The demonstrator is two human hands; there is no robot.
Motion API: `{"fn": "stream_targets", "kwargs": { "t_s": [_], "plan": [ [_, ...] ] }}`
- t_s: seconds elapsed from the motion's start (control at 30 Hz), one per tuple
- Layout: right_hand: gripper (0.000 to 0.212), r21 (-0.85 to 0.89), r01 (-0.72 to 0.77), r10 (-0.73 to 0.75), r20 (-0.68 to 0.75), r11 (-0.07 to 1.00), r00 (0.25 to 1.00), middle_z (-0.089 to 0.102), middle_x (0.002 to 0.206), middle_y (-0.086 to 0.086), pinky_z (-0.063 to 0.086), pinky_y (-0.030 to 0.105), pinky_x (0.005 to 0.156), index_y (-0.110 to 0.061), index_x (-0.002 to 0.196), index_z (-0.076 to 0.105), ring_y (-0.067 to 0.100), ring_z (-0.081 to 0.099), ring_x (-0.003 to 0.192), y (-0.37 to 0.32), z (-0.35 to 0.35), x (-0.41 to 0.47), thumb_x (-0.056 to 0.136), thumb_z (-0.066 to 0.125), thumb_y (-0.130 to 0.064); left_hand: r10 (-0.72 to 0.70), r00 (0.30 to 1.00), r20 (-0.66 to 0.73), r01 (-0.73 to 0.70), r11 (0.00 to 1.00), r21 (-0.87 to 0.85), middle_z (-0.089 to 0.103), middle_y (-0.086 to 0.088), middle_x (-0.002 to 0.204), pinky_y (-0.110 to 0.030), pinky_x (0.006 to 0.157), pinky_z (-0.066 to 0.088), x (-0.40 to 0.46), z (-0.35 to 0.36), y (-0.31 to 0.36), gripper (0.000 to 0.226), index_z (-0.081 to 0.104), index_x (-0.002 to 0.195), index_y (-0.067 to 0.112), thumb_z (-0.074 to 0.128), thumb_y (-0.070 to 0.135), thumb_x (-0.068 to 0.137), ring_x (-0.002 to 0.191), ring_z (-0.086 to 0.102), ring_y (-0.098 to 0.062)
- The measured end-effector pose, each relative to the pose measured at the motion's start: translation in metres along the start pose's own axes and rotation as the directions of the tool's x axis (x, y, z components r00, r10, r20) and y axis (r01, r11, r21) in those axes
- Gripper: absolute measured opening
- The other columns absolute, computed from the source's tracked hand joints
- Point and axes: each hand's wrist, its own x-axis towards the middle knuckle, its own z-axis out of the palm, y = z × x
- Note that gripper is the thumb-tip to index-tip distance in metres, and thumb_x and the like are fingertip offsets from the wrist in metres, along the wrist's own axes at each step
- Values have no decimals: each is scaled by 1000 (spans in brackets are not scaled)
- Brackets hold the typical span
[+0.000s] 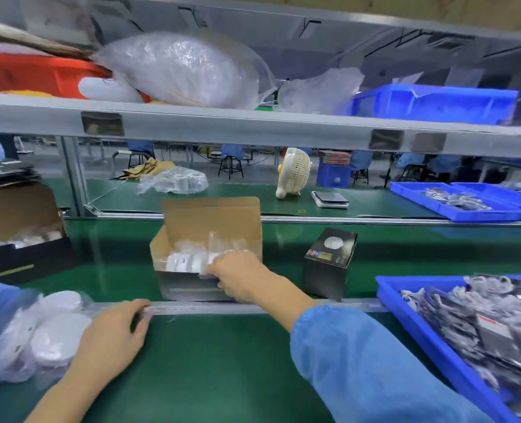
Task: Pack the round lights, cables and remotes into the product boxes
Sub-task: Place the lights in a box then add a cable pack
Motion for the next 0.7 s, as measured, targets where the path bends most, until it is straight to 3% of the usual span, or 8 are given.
{"fn": "stream_targets", "kwargs": {
  "t_s": [0.07,0.13,0.27,0.33,0.4,0.5,0.57,0.7],
  "plan": [
    [31,-31,11,-12,-41,999,999,66,104,5,36,33,64,-16,115,64,31,62,100,-9,-21,-28,88,56,-3,-108,988,-109,86,978,-192,73,-8,109,-42,84,48,1,-1,-7,18,69,111,16,57,19,97,99,66,-33],
    [32,9,29,-29,-4,1000,1000,68,108,1,37,30,62,-15,118,63,27,62,100,-12,-30,-65,89,57,-4,-216,971,-101,154,893,-423,71,-8,112,-47,89,47,2,-7,-1,30,66,113,20,49,39,97,103,64,-32],
    [23,433,62,-80,24,899,996,69,104,8,48,31,74,-13,116,66,24,62,97,-15,-33,-144,94,62,-18,-118,980,162,194,340,-920,63,-1,133,-43,99,43,-2,-14,68,51,60,129,26,46,60,94,117,61,-18],
    [15,766,62,148,-202,639,968,73,92,-2,53,25,78,-20,104,71,16,69,83,11,-50,-177,90,68,-22,-21,982,186,183,322,-929,66,16,125,-37,96,41,-10,-14,100,44,61,126,44,57,63,86,114,61,-2],
    [8,810,-50,496,-307,584,813,73,84,-8,56,31,77,-27,92,70,15,71,76,66,-53,-204,90,66,-20,-23,979,205,200,347,-916,69,24,113,-33,90,42,-19,-14,118,38,63,111,54,72,52,74,104,63,5],
    [35,243,-762,768,89,601,634,62,126,8,47,40,98,-22,129,57,27,58,116,149,-20,-252,97,53,-35,-63,975,211,220,348,-911,71,19,109,-33,90,44,-25,-8,127,37,64,105,50,69,24,80,108,63,-7],
    [54,70,-873,824,302,483,480,51,139,15,40,43,105,-20,141,46,31,48,127,169,16,-284,98,40,-53,-78,976,204,218,361,-907,70,19,109,-35,93,43,-28,-7,131,40,62,102,53,65,23,76,111,62,-9],
    [39,220,-853,860,95,474,502,65,123,9,49,38,90,-26,127,59,31,59,111,170,41,-312,96,49,-48,-86,976,199,217,364,-906,68,22,111,-36,93,42,-34,-9,133,45,61,104,55,57,22,73,108,60,-3]
  ]
}}
